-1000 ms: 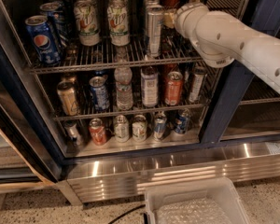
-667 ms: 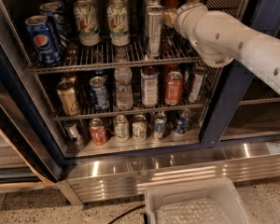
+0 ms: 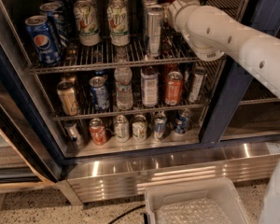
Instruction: Pick coke can from top shelf of fridge
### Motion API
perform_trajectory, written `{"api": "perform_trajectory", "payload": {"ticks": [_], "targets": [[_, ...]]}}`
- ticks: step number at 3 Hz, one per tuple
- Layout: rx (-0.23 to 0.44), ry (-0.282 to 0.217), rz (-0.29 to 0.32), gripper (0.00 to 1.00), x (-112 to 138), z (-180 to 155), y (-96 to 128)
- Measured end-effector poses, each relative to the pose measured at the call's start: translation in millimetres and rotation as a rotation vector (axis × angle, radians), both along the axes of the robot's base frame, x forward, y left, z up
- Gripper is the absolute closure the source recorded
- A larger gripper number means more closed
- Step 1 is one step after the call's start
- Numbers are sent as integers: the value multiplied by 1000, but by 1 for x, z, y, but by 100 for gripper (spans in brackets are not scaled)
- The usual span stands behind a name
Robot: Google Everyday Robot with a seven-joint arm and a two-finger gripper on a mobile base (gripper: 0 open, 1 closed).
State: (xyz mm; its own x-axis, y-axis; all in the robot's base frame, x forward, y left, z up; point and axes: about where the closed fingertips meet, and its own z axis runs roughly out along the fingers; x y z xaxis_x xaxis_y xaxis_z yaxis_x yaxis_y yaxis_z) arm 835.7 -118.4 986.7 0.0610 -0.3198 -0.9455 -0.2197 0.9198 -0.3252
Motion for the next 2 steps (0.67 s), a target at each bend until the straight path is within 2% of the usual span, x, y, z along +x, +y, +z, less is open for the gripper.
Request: {"api": "perform_trajectory", "payload": {"ticks": [1, 2], "targets": [[-10, -6, -1, 39, 12, 0, 5], [-26, -9, -41, 41, 25, -4, -7]]}}
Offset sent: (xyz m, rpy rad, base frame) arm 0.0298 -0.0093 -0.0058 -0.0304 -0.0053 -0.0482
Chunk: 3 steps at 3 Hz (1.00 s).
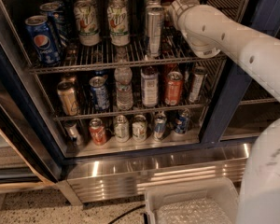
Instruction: Pick coke can from top shelf of fridge
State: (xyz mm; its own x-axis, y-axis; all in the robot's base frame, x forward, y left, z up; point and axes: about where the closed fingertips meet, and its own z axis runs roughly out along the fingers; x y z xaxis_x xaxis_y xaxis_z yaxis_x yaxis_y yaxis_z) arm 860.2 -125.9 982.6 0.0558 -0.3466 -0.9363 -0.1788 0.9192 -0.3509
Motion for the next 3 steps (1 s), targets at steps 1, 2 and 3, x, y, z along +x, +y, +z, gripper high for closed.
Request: {"api": "perform_trajectory", "payload": {"ticks": [1, 2, 3], "targets": [[0, 0, 0, 38, 0, 0, 0], [0, 0, 0, 48, 0, 0, 0], [0, 0, 0, 46, 0, 0, 0]]}}
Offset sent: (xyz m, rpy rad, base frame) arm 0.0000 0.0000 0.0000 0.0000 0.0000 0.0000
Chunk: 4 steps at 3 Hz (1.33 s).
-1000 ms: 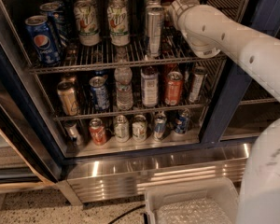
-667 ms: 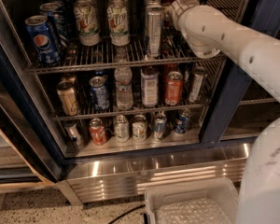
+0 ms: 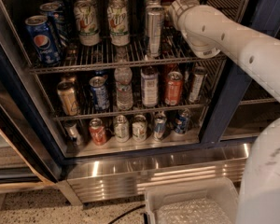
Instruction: Pick coke can from top shelf of fridge
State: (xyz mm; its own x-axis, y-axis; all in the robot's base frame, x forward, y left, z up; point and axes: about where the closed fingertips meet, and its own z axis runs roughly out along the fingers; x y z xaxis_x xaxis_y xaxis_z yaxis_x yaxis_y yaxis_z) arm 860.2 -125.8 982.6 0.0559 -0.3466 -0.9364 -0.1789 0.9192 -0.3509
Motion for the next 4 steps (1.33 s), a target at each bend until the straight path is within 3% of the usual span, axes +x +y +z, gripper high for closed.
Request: {"api": "perform_trajectory", "payload": {"ticks": [1, 4], "targets": [[0, 0, 0, 33, 0, 0, 0], [20, 16, -15, 37, 5, -3, -3]]}}
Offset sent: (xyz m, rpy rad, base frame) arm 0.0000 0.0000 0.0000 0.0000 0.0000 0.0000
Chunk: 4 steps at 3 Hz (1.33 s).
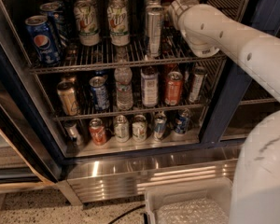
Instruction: Pick coke can from top shelf of fridge
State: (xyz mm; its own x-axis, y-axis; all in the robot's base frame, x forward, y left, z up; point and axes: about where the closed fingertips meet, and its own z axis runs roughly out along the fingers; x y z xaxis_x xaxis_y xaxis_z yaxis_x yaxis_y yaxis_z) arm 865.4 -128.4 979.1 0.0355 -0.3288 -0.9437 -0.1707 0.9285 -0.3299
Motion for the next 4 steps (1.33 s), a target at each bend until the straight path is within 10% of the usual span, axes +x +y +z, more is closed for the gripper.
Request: {"api": "perform_trajectory", "payload": {"ticks": [4], "targets": [[36, 18, -21, 33, 8, -3, 3]]}}
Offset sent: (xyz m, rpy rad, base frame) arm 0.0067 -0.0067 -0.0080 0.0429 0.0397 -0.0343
